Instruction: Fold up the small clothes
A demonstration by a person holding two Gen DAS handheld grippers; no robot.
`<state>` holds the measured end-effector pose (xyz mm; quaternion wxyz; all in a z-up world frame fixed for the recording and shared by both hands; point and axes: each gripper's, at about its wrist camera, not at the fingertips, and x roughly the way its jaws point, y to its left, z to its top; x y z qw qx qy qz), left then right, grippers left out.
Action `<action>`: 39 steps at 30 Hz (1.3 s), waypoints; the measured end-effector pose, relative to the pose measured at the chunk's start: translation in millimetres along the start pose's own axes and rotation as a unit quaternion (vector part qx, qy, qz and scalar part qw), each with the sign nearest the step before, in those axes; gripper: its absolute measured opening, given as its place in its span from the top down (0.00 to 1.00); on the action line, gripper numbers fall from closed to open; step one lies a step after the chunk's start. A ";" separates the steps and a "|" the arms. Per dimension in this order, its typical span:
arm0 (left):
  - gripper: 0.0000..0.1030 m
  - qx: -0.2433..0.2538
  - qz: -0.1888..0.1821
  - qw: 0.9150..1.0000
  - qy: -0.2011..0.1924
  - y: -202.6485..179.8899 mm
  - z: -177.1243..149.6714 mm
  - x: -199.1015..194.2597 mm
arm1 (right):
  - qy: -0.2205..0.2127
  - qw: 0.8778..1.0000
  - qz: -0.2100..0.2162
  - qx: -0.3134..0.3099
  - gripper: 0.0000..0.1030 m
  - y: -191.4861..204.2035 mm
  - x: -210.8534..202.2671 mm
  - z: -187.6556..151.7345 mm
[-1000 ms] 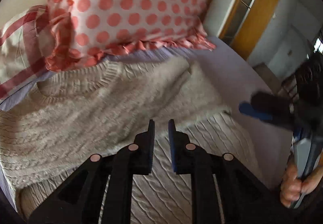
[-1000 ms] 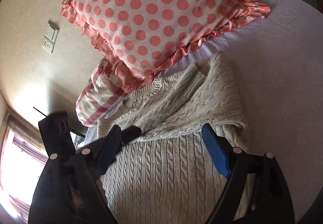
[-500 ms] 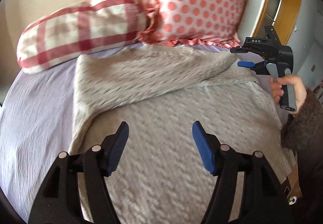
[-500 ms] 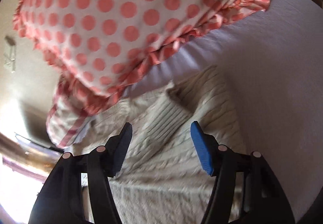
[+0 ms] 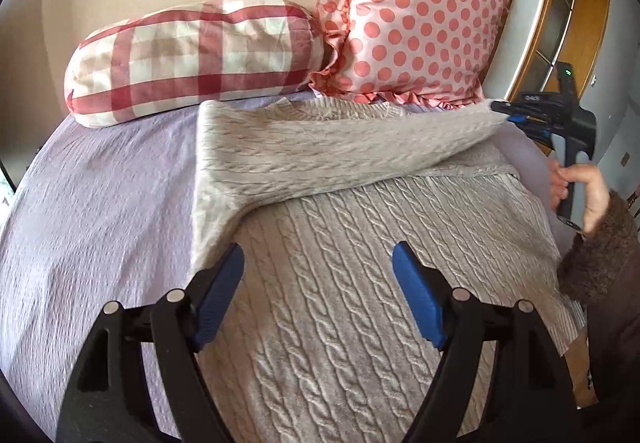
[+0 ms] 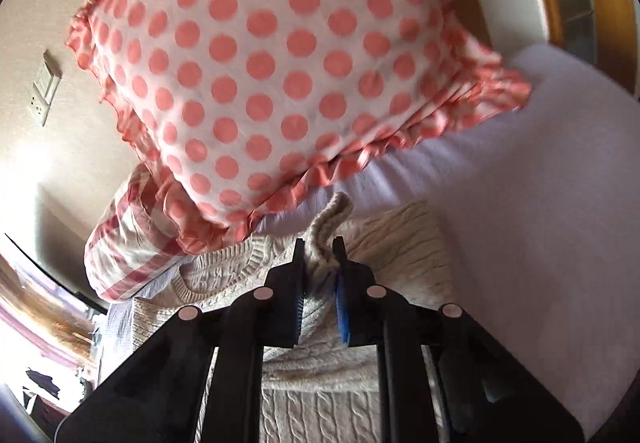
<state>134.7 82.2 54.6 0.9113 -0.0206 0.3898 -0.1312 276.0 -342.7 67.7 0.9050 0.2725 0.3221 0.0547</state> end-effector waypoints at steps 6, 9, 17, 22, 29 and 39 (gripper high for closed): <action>0.26 -0.023 0.004 1.000 -0.005 14.2 -3.3 -9.1 | 0.030 0.998 -0.056 0.021 0.55 -20.5 1.4 -6.9; 0.26 -0.023 0.005 1.000 -0.008 15.4 -4.9 -14.1 | 0.022 1.000 -0.009 -0.006 0.36 -9.9 -6.8 -11.9; 0.25 -0.021 -0.003 1.000 -0.001 9.2 -17.3 -20.0 | 0.112 0.993 -0.007 -0.044 0.23 -2.3 28.1 -35.3; 0.22 -0.057 -0.005 0.998 0.011 30.8 -43.6 -33.9 | 0.092 0.991 0.045 -0.085 0.23 -4.6 -40.3 -65.4; 0.23 -0.121 -0.045 0.990 0.050 53.9 -86.1 -37.3 | 0.116 0.991 0.015 -0.064 0.35 -63.1 -98.8 -126.6; 0.39 -0.134 -0.076 0.988 0.030 38.3 -129.3 -63.6 | 0.133 0.980 0.142 -0.034 0.71 -89.6 -134.0 -195.2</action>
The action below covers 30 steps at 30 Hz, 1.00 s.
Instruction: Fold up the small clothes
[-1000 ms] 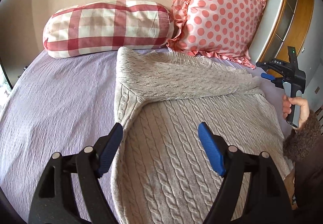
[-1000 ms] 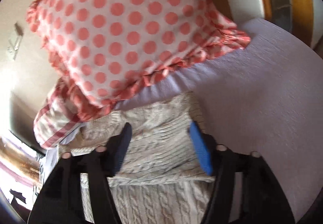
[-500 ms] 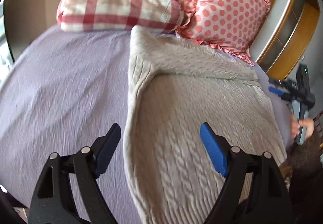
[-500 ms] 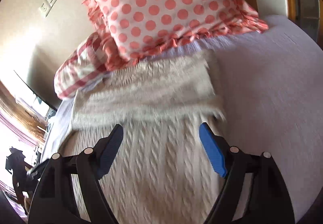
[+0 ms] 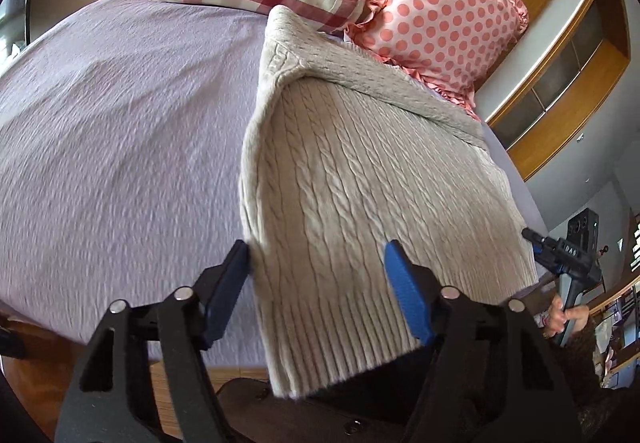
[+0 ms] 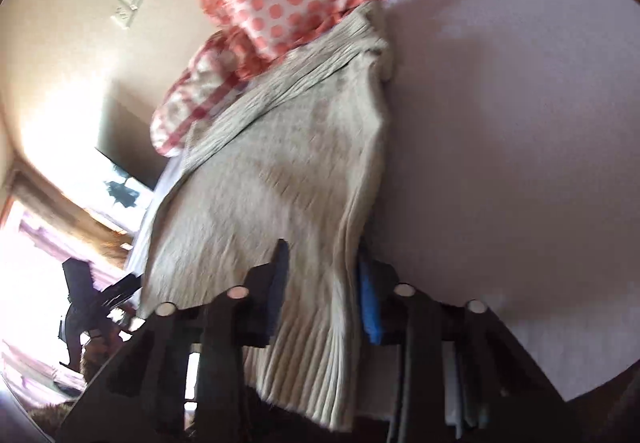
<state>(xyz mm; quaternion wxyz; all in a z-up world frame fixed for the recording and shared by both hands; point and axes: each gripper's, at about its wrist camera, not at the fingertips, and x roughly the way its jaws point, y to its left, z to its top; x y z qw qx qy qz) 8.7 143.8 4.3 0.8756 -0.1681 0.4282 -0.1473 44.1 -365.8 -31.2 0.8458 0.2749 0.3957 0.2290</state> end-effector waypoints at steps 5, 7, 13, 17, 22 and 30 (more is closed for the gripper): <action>0.83 -0.027 -0.025 0.999 0.008 1.5 -20.7 -5.3 | -0.010 0.999 0.041 -0.011 0.91 5.5 -6.2 -30.7; 0.88 -0.026 -0.027 0.999 0.011 0.1 -23.3 -5.0 | -0.020 0.999 0.046 -0.013 0.92 10.4 -8.7 -34.0; 0.90 -0.031 -0.060 0.998 -0.015 -1.5 9.4 -16.9 | -0.129 0.983 0.127 0.001 0.92 24.7 -45.8 3.8; 0.90 -0.025 -0.045 0.996 -0.075 -3.7 70.8 -27.9 | -0.176 0.972 0.153 0.011 0.92 35.4 -54.1 53.2; 0.90 -0.047 -0.015 0.994 -0.101 -7.2 171.0 1.7 | -0.218 0.964 0.145 0.036 0.92 44.6 -30.0 135.1; 0.90 -0.068 0.077 0.991 -0.083 20.4 288.4 109.6 | -0.198 0.973 0.050 0.108 0.92 8.3 83.1 245.5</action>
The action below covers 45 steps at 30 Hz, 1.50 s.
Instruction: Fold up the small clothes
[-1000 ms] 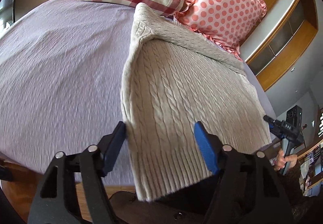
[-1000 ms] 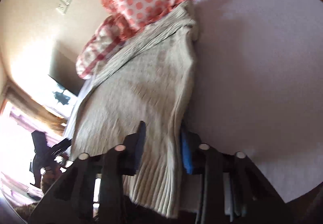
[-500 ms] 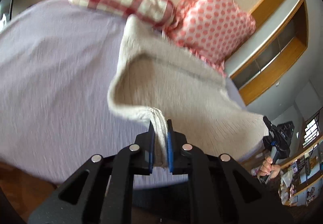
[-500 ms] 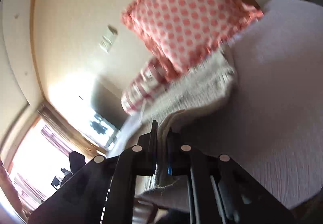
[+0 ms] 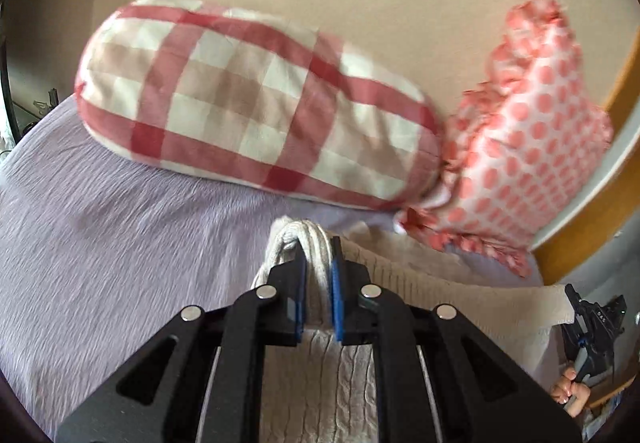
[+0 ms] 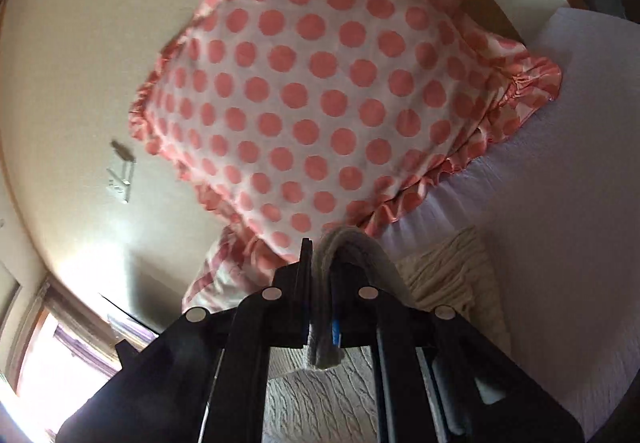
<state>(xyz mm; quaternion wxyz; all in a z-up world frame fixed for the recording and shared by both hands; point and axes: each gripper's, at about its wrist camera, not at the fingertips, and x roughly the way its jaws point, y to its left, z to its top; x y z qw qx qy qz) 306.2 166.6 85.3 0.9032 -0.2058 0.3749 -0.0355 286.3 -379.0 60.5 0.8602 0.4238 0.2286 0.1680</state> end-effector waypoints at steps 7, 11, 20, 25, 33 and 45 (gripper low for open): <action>0.85 -0.019 0.048 0.997 0.057 8.7 10.2 80.3 | 0.087 0.985 -0.121 0.084 0.90 -54.5 90.6 15.8; 0.70 -0.021 0.025 0.999 0.038 14.9 18.1 60.3 | 0.082 0.991 -0.082 0.071 0.56 -50.3 86.6 23.0; 0.39 0.036 -0.023 0.999 0.001 8.4 7.9 -8.9 | 0.039 0.998 -0.015 -0.040 0.08 3.3 23.1 6.5; 0.36 0.061 -0.046 0.995 0.069 -9.8 -22.1 16.3 | 0.147 0.983 -0.061 -0.086 0.08 13.1 44.0 -41.2; 0.37 0.018 -0.006 0.996 0.091 13.0 -33.3 24.9 | 0.128 0.981 -0.092 -0.110 0.08 -1.6 40.1 -57.3; 0.47 -0.018 -0.037 0.989 0.143 25.3 -26.1 60.5 | 0.118 0.986 -0.043 -0.114 0.05 9.7 44.0 -61.6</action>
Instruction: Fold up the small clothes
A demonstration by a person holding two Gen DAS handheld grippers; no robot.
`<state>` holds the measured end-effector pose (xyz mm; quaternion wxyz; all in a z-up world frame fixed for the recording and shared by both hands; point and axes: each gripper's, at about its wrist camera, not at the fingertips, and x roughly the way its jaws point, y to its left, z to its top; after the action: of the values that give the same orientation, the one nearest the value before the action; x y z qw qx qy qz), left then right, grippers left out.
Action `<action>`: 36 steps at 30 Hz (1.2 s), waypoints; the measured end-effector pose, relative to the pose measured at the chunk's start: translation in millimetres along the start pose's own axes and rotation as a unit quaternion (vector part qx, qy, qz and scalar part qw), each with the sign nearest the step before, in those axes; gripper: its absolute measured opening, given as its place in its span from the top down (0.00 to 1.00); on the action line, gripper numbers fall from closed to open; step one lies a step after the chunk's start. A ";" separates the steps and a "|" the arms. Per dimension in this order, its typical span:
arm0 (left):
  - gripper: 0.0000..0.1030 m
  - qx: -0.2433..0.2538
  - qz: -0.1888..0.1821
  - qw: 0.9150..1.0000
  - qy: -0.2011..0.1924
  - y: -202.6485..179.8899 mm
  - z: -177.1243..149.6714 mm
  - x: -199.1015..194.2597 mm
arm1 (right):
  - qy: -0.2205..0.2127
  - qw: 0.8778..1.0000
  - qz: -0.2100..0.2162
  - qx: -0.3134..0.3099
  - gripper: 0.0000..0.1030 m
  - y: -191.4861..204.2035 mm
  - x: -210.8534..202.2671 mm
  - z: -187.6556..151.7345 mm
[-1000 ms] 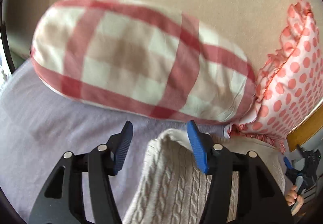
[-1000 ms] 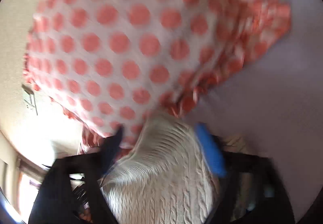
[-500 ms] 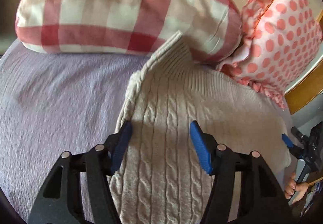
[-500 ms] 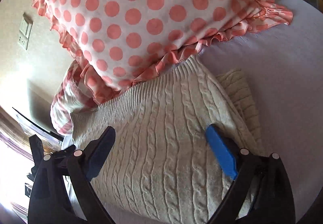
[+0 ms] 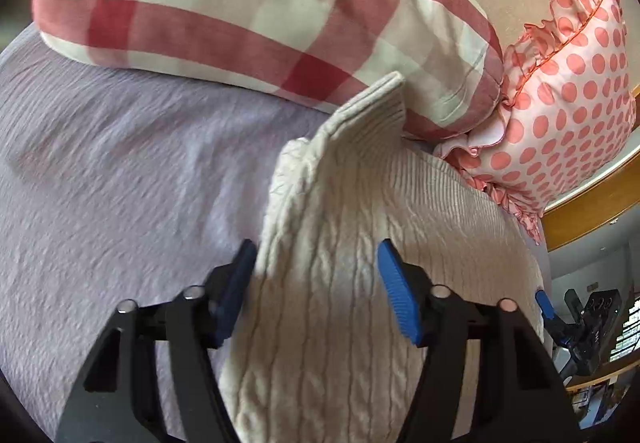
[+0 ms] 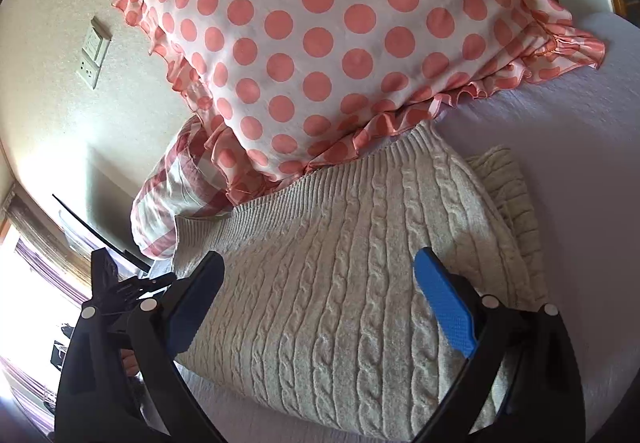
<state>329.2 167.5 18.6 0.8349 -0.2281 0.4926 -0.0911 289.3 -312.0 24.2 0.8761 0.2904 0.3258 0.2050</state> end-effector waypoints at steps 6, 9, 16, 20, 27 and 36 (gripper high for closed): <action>0.84 -0.021 -0.002 1.000 0.011 -12.5 -2.5 -3.3 | -0.017 0.999 0.034 0.022 0.05 -7.2 -11.2 2.9; 0.85 -0.030 -0.014 0.999 0.007 -35.1 1.2 -21.0 | -0.035 0.997 0.049 0.037 0.05 -12.7 -21.8 6.4; 0.86 0.040 -0.030 0.999 -0.020 -172.5 0.7 -39.7 | -0.097 0.989 0.083 0.078 0.05 -29.6 -61.1 15.0; 0.86 0.071 -0.053 0.996 0.000 -262.4 -17.2 -0.6 | -0.137 0.984 0.069 0.090 0.05 -44.0 -85.0 21.5; 0.85 0.092 -0.097 0.984 0.115 -362.2 -86.9 117.8 | -0.190 0.973 0.034 0.126 0.05 -78.8 -117.7 31.6; 0.65 0.106 -0.249 0.957 0.101 -333.7 -81.9 68.6 | -0.172 0.981 0.032 0.087 0.05 -76.3 -116.2 36.9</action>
<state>316.8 -175.6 88.4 0.7507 -0.2438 0.4898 -0.3704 246.0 -446.6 50.4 0.8835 0.4065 0.1776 0.1504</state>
